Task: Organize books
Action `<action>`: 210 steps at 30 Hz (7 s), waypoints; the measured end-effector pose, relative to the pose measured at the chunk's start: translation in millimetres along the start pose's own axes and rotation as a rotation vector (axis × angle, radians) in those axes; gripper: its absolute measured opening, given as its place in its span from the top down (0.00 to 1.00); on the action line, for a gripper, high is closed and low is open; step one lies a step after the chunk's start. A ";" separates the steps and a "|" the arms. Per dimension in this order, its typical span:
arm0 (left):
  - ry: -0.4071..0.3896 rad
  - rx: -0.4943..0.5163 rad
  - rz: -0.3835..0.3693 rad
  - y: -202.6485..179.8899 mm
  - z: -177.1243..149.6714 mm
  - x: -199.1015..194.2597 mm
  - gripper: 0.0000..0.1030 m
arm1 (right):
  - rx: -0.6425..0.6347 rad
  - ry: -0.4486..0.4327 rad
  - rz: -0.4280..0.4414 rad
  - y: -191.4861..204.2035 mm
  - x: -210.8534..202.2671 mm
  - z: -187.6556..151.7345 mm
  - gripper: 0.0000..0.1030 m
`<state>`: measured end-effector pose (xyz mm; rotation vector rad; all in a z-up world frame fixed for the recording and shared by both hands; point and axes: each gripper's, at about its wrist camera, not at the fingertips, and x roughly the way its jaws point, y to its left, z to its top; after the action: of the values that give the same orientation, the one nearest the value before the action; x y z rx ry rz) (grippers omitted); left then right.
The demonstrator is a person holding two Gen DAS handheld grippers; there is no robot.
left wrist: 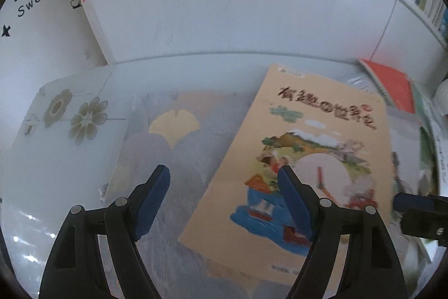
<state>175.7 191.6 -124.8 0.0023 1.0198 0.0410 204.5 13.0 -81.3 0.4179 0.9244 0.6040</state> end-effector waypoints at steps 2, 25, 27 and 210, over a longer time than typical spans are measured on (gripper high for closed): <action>0.006 -0.049 -0.032 5.4 0.9 4.2 0.23 | -0.005 -0.002 0.012 -1.0 4.4 2.1 0.44; 0.137 0.109 -0.236 -96.2 -50.0 -48.6 0.22 | -0.006 -0.039 -0.150 -35.3 -60.8 -27.3 0.44; 0.144 0.119 -0.239 -101.5 -59.8 -56.1 0.22 | -0.008 -0.033 -0.153 -39.1 -69.6 -36.4 0.44; -0.073 -0.235 -0.193 127.9 -196.9 -140.1 0.64 | -0.310 0.248 0.028 127.9 29.4 -160.4 0.78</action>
<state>-69.5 311.1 -105.9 -0.3068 0.9338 -0.0153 45.3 141.8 -112.6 0.0777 1.0405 0.8233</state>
